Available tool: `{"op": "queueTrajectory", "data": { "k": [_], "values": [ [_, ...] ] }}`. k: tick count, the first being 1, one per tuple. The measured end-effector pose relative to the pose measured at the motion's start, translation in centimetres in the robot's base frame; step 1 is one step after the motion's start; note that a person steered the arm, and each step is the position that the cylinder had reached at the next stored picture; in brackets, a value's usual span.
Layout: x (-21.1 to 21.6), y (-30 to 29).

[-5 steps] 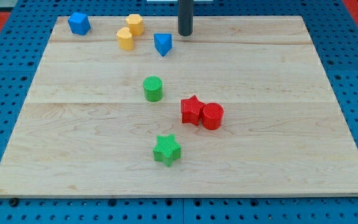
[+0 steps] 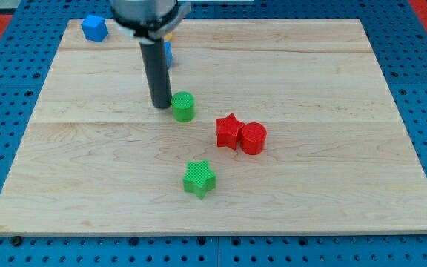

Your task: Push the green circle to the top center of the board

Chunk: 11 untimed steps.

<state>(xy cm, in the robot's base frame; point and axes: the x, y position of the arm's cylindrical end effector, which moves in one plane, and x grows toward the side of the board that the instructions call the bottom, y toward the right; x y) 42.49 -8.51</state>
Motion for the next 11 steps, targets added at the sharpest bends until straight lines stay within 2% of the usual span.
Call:
{"op": "queueTrajectory", "data": {
  "k": [1,2,3,5,6,8,11],
  "values": [
    [2.5,1.5],
    [2.5,3.6],
    [1.0,4.8],
    [-5.9,4.9],
    [-8.0,4.9],
    [-9.2,4.9],
    [-13.7,4.9]
  ]
}}
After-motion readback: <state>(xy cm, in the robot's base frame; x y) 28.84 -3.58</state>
